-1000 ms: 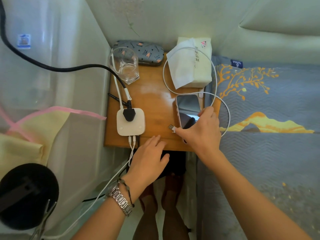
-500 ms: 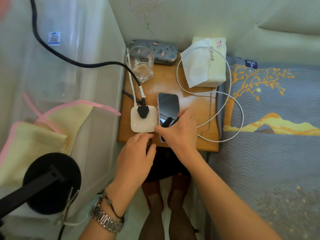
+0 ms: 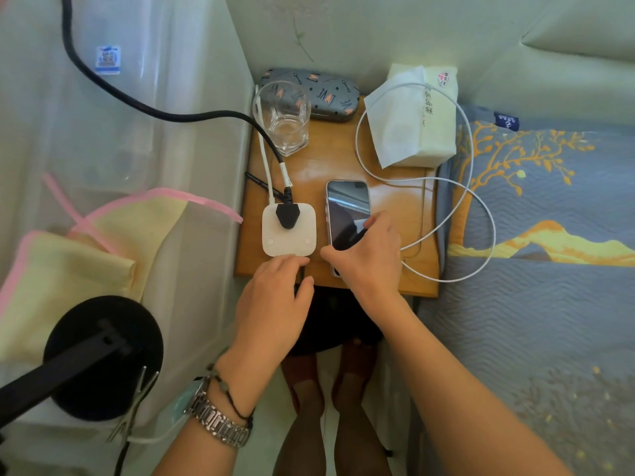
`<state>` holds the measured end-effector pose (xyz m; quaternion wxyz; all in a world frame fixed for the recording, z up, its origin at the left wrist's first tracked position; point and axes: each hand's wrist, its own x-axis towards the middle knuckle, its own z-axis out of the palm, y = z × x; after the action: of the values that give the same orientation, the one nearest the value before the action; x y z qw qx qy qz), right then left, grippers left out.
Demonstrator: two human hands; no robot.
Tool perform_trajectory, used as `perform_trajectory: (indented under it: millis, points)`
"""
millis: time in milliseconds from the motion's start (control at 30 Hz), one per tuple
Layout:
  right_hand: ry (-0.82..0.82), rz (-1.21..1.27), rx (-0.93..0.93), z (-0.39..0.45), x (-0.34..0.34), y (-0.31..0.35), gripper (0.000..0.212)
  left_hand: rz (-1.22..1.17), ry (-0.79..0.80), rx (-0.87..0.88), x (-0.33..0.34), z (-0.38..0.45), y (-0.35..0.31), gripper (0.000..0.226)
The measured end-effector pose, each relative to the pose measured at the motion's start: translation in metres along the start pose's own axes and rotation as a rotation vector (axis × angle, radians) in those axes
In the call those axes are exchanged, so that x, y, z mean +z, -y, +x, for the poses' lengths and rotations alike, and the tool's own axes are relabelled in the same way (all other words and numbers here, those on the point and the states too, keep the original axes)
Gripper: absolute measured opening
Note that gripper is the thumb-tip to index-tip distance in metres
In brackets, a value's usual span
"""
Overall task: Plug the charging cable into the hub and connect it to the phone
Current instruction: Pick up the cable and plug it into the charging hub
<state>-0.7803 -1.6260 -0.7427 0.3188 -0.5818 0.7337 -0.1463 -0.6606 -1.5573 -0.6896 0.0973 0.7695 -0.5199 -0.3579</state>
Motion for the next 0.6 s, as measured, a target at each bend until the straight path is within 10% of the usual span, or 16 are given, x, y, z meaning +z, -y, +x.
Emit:
perform_trajectory:
  millis: [600]
  points:
    - [-0.111,-0.219,0.026,0.003,0.009,0.002,0.057,0.048,0.013,0.013,0.000,0.001,-0.001,0.035]
